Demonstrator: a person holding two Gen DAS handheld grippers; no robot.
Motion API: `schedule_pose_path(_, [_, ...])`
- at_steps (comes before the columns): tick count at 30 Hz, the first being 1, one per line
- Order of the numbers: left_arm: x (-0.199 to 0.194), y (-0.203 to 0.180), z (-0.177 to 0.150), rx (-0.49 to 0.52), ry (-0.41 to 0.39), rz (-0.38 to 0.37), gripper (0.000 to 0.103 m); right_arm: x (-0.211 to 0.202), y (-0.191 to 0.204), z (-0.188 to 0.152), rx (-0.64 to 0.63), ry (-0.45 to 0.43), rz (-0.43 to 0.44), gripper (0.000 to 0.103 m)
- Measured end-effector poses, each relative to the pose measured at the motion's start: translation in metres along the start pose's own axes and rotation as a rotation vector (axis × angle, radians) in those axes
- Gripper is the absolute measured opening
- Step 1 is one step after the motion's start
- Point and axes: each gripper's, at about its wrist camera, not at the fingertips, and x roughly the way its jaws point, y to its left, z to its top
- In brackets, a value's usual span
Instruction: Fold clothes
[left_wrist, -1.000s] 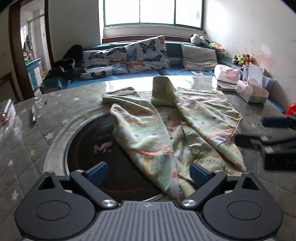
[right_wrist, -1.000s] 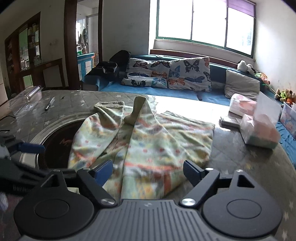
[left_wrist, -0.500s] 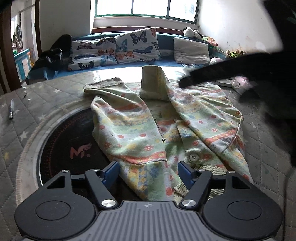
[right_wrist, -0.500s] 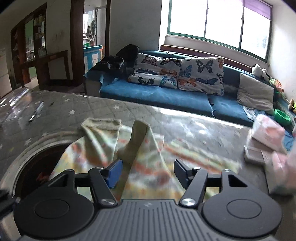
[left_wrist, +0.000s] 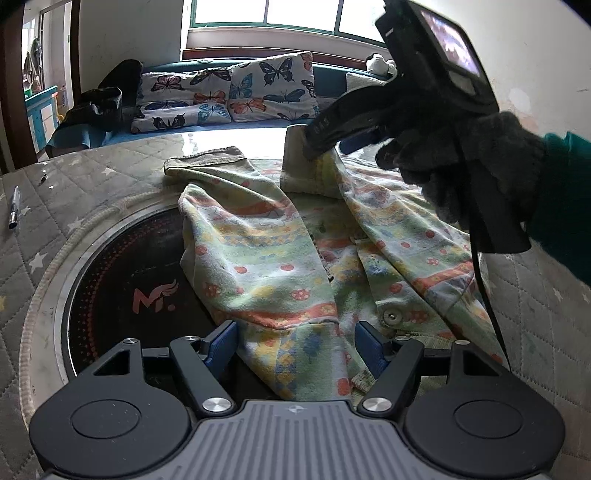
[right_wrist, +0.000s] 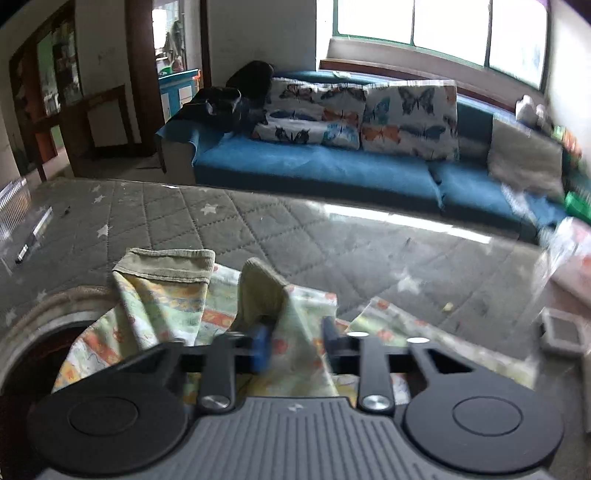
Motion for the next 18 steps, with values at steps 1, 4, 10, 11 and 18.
schedule_pose_path(1, [0.000, 0.000, 0.000, -0.001, 0.000, 0.003, 0.072, -0.003, -0.001, -0.002, 0.002, -0.009, 0.001, 0.011])
schedule_pose_path(4, [0.001, 0.000, 0.000, -0.001, 0.001, 0.012, 0.072, -0.018, -0.006, -0.005, 0.011, -0.047, -0.001, 0.004])
schedule_pose_path(10, [0.002, -0.001, 0.000, 0.006, 0.001, 0.048, 0.072, -0.072, -0.021, -0.005, 0.053, -0.160, -0.050, 0.003])
schedule_pose_path(11, [0.002, -0.001, -0.001, 0.007, 0.001, 0.052, 0.072, -0.085, -0.025, -0.008, 0.062, -0.182, -0.061, 0.003])
schedule_pose_path(18, [0.005, -0.003, -0.002, 0.028, 0.002, 0.075, 0.072, -0.191, -0.063, -0.049, 0.127, -0.308, -0.182, 0.002])
